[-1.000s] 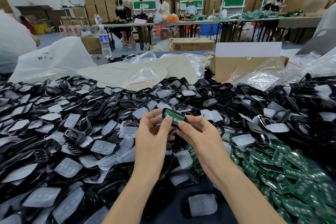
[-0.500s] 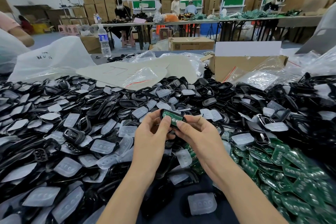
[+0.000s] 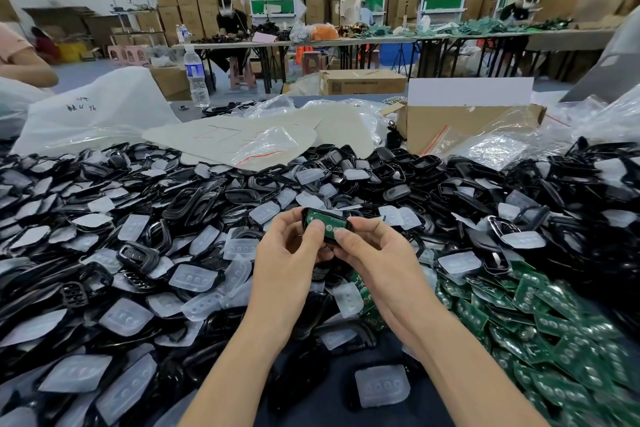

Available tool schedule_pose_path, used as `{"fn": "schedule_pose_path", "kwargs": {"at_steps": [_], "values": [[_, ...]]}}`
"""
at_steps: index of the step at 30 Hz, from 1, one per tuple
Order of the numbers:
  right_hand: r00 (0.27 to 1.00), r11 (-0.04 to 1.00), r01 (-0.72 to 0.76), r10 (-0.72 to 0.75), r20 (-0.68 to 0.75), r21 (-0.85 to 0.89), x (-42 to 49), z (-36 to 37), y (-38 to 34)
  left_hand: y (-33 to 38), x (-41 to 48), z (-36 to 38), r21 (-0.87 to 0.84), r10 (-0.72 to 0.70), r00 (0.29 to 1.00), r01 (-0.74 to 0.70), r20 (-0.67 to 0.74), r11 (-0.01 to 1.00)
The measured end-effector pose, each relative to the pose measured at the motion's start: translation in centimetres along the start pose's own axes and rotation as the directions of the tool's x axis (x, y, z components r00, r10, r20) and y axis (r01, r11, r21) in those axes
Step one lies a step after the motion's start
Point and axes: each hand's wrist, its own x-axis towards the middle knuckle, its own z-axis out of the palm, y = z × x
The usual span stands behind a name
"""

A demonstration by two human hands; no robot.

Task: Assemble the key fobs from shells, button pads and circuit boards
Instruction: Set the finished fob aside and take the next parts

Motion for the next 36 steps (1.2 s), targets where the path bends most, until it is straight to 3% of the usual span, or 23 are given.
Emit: {"fn": "schedule_pose_path", "kwargs": {"at_steps": [14,19,23,28,31,34,36], "values": [[1.000,0.996,0.007,-0.006,0.014,-0.086,-0.1,0.1,-0.3,0.5,-0.5,0.3,0.144,0.050,0.999,-0.051,0.008,0.988],[0.995,0.946,0.091,-0.076,0.062,-0.312,-0.3,0.0,-0.9,0.8,-0.5,0.2,0.164,0.105,0.994,-0.101,-0.016,0.981],[0.975,0.818,0.216,-0.150,0.164,-0.534,-1.0,0.0,-2.1,1.9,-0.7,0.5,0.287,0.131,0.989,-0.144,0.063,0.947],[0.976,0.678,0.216,-0.182,0.124,-0.703,-2.4,-1.1,-4.2,3.8,-1.6,0.5,0.485,0.097,0.973,-0.190,0.210,0.854],[0.972,0.724,0.174,-0.235,-0.001,-0.667,-3.0,-1.9,-6.0,4.5,-3.2,0.1,0.642,0.037,0.946,-0.248,0.323,0.725],[0.965,0.815,0.146,-0.243,-0.102,-0.561,-3.8,-2.2,-7.2,4.1,-5.3,0.1,0.805,-0.184,0.853,-0.357,0.487,0.474],[0.958,0.851,0.113,-0.229,-0.170,-0.513,-4.2,-2.3,-7.6,3.8,-6.4,0.4,0.820,-0.259,0.802,-0.428,0.538,0.380]]}}
